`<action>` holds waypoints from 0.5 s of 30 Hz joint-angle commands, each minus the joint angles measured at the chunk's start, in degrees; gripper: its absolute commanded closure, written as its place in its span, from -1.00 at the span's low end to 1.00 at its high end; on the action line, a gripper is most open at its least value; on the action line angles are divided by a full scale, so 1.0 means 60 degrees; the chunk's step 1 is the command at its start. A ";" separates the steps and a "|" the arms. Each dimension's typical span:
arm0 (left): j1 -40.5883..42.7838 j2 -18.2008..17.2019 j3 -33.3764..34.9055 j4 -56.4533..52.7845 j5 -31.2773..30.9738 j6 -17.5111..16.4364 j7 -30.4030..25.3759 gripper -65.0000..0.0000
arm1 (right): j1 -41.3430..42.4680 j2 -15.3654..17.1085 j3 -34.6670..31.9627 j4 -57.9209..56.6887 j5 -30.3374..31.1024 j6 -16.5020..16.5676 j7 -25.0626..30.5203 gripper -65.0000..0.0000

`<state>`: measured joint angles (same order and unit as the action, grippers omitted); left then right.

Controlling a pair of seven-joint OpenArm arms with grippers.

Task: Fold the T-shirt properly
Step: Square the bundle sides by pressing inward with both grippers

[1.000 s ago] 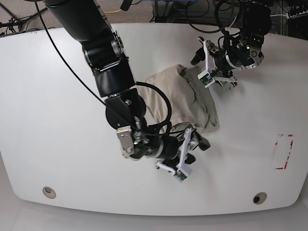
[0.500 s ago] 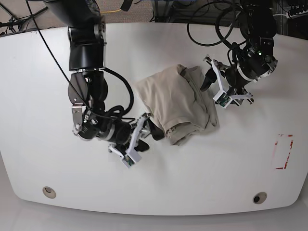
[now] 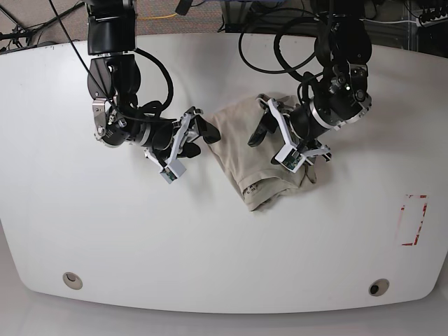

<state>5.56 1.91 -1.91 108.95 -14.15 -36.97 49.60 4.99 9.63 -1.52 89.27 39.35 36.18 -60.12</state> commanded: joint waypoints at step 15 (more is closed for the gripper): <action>-0.0070 -0.0751 -0.1168 -0.2399 -0.0037 0.0074 -0.0846 -0.04 | 0.0318 -0.1172 -0.0809 -0.0015 -0.3226 0.0130 0.0723 0.29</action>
<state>6.00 -0.91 -8.71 94.78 -13.72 -36.25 46.50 5.72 3.16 -5.76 89.43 20.36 36.29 -58.04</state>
